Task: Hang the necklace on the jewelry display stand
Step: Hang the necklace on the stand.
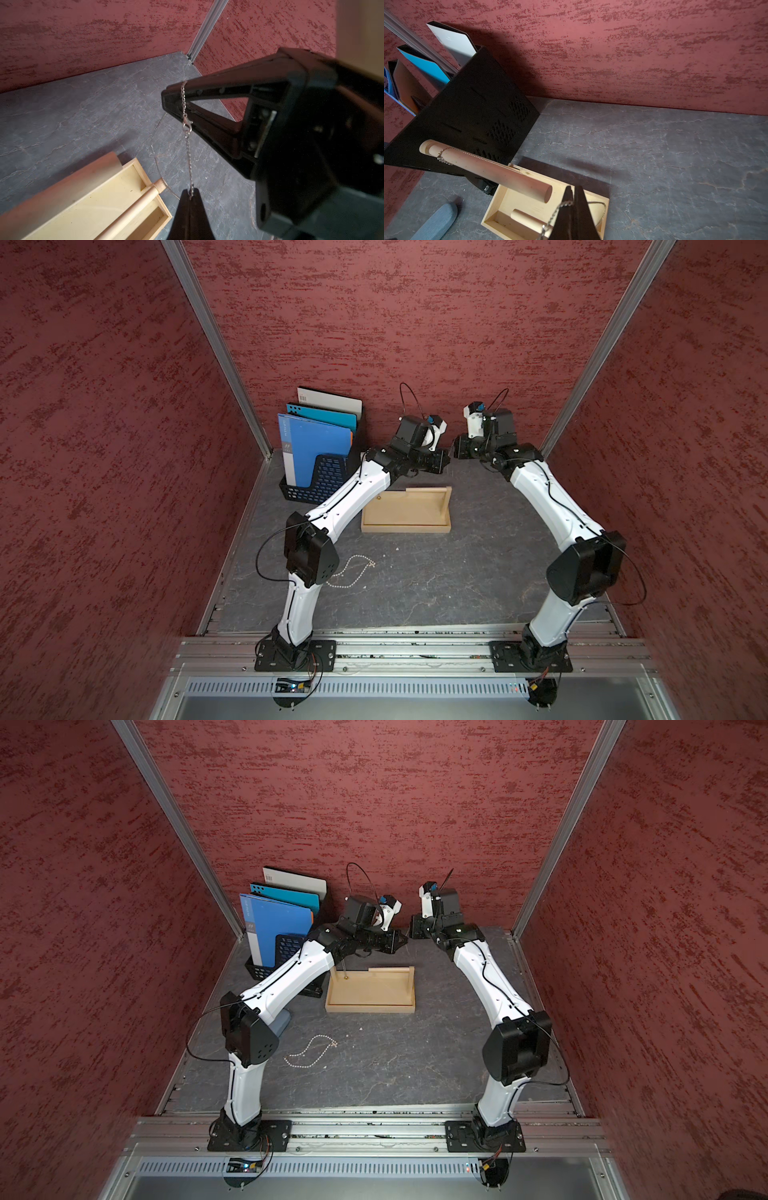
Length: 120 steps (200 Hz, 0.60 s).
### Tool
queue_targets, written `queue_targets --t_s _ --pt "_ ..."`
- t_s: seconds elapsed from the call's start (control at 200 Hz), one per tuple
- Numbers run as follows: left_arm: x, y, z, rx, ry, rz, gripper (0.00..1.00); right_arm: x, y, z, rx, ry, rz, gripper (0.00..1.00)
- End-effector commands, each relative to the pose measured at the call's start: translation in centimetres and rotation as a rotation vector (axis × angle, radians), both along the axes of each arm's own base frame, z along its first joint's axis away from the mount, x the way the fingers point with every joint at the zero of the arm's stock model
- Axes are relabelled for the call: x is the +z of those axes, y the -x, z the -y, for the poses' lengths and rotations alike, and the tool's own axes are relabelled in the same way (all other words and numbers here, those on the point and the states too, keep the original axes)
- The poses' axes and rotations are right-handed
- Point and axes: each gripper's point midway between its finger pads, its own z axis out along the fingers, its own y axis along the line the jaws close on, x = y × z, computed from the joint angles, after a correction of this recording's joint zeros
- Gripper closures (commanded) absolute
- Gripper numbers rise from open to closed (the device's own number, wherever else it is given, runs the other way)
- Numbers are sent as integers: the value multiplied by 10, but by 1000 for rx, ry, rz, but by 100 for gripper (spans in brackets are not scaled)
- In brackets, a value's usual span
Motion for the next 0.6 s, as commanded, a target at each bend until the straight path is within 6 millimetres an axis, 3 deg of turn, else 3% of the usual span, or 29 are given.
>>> queue_targets --t_s 0.0,0.371,0.596 --pt "2 -9 -3 47 -9 18 100 10 -18 -4 13 -23 51 100" --pt "-12 -29 -41 144 -39 -18 100 10 -66 -39 95 -129 44 100" --pt "-22 -29 -68 179 -51 -45 100 0 -69 -69 152 -129 22 100"
